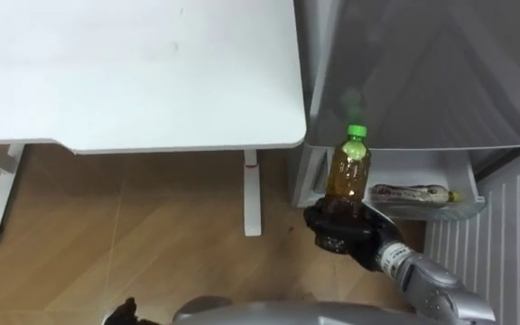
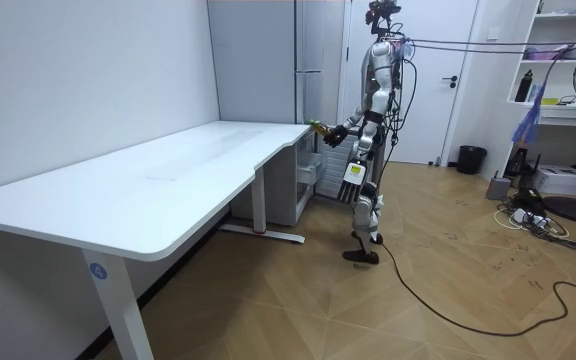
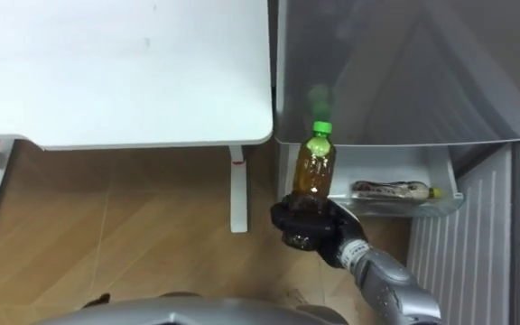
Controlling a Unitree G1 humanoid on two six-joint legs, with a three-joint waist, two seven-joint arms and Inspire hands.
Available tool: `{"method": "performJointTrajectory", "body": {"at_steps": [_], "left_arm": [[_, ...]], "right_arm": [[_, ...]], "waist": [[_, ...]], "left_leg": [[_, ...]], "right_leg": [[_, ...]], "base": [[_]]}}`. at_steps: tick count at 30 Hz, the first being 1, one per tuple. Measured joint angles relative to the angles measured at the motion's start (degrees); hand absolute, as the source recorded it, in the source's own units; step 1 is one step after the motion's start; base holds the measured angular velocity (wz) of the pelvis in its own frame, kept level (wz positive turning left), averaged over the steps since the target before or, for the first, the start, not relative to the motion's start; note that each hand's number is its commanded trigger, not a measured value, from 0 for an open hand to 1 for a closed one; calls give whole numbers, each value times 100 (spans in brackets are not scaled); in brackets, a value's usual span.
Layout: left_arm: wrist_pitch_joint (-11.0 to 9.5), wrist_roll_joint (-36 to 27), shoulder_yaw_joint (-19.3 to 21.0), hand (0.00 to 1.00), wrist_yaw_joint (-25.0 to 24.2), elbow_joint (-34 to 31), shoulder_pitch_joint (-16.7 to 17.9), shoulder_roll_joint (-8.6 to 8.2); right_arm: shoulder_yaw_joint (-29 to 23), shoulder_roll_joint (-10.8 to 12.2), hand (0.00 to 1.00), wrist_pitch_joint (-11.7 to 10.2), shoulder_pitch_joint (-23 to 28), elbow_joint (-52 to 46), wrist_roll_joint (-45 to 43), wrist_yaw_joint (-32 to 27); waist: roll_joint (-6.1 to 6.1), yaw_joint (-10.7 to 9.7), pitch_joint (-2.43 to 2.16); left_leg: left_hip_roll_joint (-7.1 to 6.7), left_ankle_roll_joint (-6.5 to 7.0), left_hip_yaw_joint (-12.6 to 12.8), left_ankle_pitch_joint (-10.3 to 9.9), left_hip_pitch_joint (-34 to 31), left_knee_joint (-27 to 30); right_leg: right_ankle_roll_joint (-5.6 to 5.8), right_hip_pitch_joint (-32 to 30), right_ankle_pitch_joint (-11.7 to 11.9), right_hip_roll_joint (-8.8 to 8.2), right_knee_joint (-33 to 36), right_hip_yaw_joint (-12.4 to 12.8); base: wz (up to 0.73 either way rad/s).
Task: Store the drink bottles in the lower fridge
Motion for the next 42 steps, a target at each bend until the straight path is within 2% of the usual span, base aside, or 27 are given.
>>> {"method": "performJointTrajectory", "body": {"at_steps": [2,9,14,20,25,32,36,42], "left_arm": [[-49,-42,-2,0,5,0,-70,-51],[-140,-73,-17,0,115,2,-51,-113],[-243,-74,-15,0,202,2,10,-133],[-263,-123,35,0,215,1,90,-145],[-299,-124,158,0,224,-3,139,-182],[-300,-352,206,0,210,-3,215,-211],[-299,-348,200,0,210,-4,300,-211],[-279,-304,84,0,212,-3,418,-212]], "right_arm": [[-53,85,100,-2,-1,119,227,-245],[-290,95,100,-32,-4,194,1065,-800],[-333,101,100,-260,-12,188,2048,-1170],[-330,122,100,-445,-12,197,3134,-1468],[-343,225,100,-619,-3,197,4158,-1494],[-350,235,100,-793,40,193,5318,-1495],[-349,233,100,-935,41,189,5746,-1495],[-349,242,100,-1041,40,196,6143,-1494]], "waist": [[25,-41,-4],[76,-122,-6],[71,-106,-5],[43,-90,-16],[30,-111,-16],[62,-97,-33],[110,-99,-54],[161,-102,-33]], "left_leg": [[1,0,6,0,44,-20],[4,1,49,1,155,-112],[1,2,103,1,176,-182],[6,3,156,4,199,-161],[9,2,161,3,203,-158],[8,3,160,0,190,-153],[8,3,160,0,195,-133],[9,2,155,0,198,-132]], "right_leg": [[0,8,0,-1,9,-1],[2,71,0,5,14,42],[8,55,-4,13,9,129],[13,10,-7,20,11,187],[13,10,-7,19,18,187],[13,21,-7,17,36,185],[13,20,-7,17,36,185],[13,45,-7,18,31,179]], "base": [[0],[-5],[-6],[-4],[-1],[0],[0],[1]]}}
